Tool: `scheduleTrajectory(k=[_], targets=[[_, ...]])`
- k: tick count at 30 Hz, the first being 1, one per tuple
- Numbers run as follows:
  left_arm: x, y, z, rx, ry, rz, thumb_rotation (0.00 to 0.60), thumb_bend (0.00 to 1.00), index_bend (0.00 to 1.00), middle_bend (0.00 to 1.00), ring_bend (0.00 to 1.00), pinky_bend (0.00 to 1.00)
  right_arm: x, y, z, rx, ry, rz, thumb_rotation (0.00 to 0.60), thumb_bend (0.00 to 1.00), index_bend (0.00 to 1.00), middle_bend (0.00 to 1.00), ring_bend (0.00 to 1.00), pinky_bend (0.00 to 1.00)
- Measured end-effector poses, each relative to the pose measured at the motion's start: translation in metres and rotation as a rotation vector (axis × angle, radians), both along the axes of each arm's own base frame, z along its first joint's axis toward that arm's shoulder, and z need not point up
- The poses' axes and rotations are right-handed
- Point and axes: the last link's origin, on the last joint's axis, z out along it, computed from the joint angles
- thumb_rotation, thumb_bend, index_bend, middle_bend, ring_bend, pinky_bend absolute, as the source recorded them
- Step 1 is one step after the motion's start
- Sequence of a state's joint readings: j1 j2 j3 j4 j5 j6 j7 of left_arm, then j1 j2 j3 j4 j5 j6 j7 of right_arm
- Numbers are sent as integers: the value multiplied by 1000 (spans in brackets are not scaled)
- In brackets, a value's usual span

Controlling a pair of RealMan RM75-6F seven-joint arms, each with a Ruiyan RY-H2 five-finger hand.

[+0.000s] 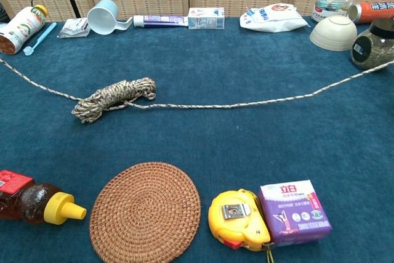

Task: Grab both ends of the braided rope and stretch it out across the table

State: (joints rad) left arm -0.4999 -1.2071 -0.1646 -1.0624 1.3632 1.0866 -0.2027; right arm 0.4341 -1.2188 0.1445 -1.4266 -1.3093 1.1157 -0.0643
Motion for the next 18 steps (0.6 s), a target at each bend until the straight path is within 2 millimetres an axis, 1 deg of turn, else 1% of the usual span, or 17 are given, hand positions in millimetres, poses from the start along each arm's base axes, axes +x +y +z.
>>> scheduleTrajectory(k=[3, 8, 13, 18], targets=[[17, 6, -9, -24, -16, -40, 600, 404, 663, 166, 14, 0, 6, 0, -2, 10, -6, 20, 600, 512, 707, 353, 207, 0], [54, 13, -30, -83, -52, -119, 600, 403, 663, 166, 15, 0, 23, 1, -12, 37, -34, 58, 600, 511, 707, 353, 207, 0], [91, 16, -51, -143, -86, -188, 600, 403, 663, 166, 18, 0, 42, -1, -26, 82, -73, 100, 600, 511, 707, 353, 207, 0], [121, 15, -70, -193, -99, -246, 600, 403, 663, 166, 18, 0, 61, -4, -40, 115, -123, 140, 600, 511, 706, 353, 207, 0]])
